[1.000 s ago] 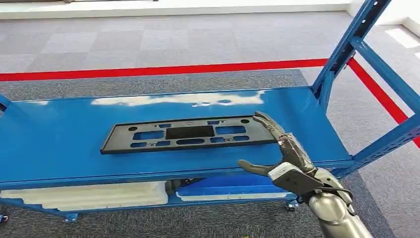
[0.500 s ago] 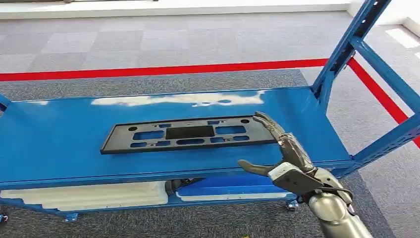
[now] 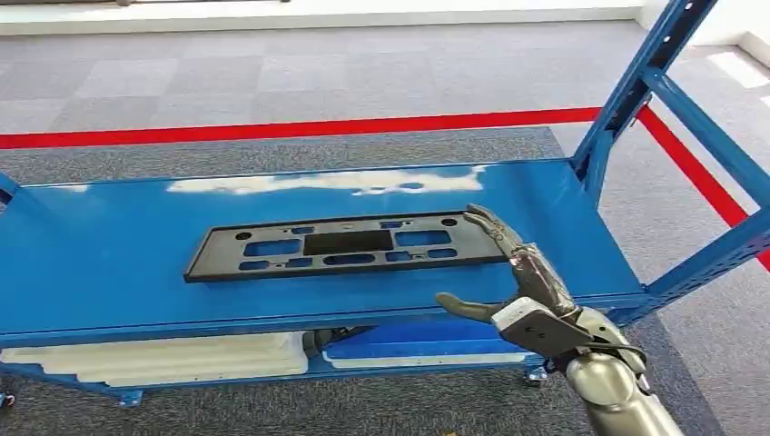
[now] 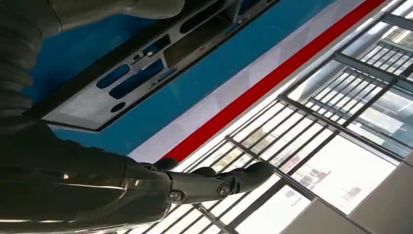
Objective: Take the parts from the cabinet and place them on the table.
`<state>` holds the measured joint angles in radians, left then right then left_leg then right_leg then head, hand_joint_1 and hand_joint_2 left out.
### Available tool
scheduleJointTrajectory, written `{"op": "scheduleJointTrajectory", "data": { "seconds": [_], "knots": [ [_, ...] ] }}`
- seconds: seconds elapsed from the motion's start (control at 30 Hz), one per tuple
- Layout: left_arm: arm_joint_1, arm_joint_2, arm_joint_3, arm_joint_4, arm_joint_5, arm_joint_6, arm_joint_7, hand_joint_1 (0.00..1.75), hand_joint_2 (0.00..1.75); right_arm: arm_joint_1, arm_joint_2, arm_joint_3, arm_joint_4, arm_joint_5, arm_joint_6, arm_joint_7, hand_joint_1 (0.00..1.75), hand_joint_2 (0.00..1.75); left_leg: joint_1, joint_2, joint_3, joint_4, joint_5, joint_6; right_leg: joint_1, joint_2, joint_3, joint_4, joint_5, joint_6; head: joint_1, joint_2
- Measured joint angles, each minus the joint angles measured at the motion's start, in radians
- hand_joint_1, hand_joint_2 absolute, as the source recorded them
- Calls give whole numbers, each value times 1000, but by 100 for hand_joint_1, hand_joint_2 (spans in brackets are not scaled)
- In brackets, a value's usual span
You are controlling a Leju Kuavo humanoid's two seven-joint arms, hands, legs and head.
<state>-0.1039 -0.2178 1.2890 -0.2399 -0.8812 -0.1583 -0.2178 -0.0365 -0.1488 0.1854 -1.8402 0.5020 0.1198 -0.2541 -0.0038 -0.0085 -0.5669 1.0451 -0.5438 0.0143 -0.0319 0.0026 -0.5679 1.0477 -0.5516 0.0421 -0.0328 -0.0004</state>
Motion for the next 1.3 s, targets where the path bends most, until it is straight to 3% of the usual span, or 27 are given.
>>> {"op": "scheduleJointTrajectory", "data": {
  "seconds": [1.3],
  "knots": [
    [0,0,0,0,0,0,0,0,0,0,0,0,0,0,0,0,0,175,0,0,0,0,0,0,0,0,0,0,0,0,0,0]
  ]
}}
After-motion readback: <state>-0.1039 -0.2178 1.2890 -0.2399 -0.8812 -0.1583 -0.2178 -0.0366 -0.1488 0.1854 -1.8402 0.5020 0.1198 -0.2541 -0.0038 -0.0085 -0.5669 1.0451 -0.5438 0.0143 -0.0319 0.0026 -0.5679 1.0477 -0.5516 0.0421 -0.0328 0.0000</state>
